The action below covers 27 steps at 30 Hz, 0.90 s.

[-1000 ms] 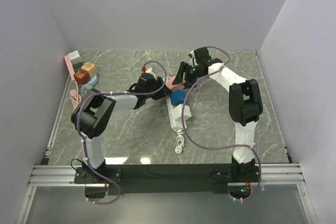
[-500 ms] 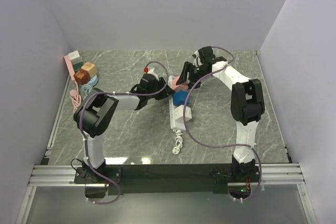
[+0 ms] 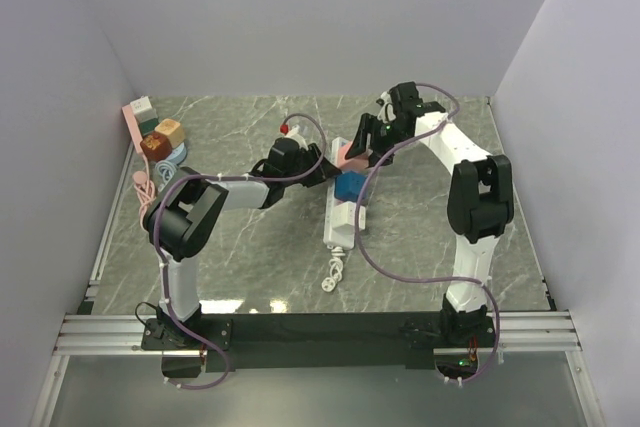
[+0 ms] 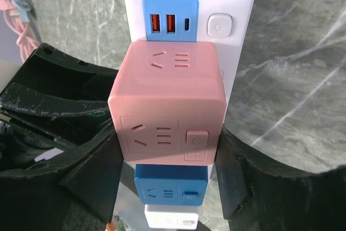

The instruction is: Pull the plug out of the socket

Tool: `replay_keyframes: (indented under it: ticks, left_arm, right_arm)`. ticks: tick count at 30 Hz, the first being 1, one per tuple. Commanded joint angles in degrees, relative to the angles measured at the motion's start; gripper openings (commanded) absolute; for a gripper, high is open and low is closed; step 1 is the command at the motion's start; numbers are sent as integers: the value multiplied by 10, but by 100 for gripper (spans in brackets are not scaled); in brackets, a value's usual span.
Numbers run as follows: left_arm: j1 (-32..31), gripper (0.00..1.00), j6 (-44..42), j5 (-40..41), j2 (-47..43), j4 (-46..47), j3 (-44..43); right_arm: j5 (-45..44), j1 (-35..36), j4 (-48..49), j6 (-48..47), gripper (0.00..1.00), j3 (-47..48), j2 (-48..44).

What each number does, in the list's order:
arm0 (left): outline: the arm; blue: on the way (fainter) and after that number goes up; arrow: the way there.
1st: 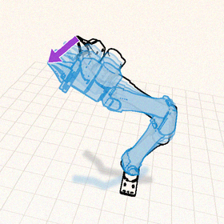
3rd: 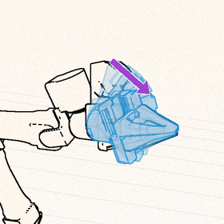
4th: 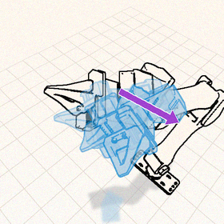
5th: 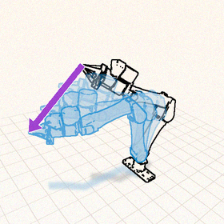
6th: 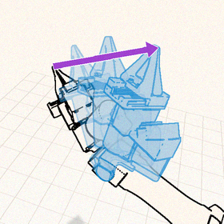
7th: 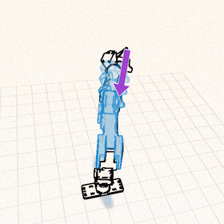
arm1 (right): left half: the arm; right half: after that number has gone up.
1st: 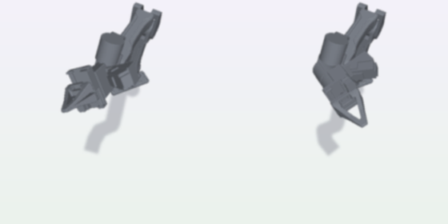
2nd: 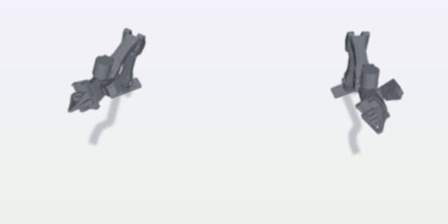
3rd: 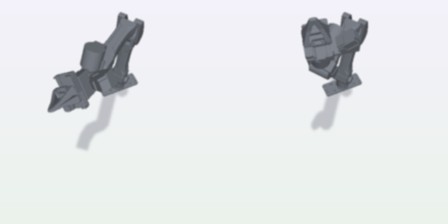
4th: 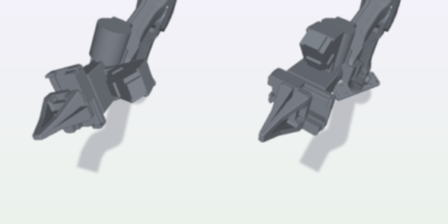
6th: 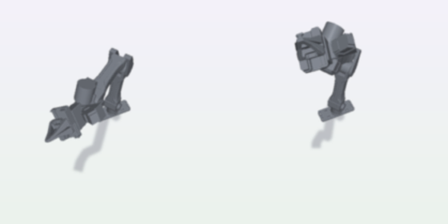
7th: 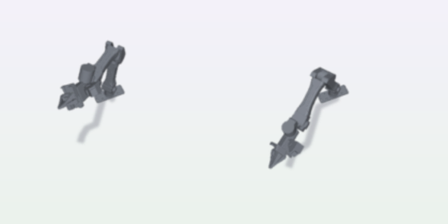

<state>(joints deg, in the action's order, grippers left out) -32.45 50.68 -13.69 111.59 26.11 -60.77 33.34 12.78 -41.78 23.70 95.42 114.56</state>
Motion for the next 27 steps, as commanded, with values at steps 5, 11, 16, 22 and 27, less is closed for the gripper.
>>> replay_keyframes:
  ticks: [5, 11, 16, 22, 27]
  left_arm:
    - [24, 0, -47, 68, 25, -153, 43]
    - [24, 0, -43, 63, 30, -155, 25]
    - [24, 0, -38, 64, 19, -157, 21]
    - [28, 0, -40, 69, 5, -160, 29]
    - [33, 0, -30, 54, -14, -159, 27]
  right_arm:
    - [8, -84, 42, 10, 0, 49, -80]
    - [-76, 28, 205, 99, 0, -129, -149]
    - [-119, 32, 262, 128, 0, -193, -213]
    - [-173, -67, 129, 74, 0, -91, -182]
    - [-274, -115, 56, 82, 0, -13, -85]
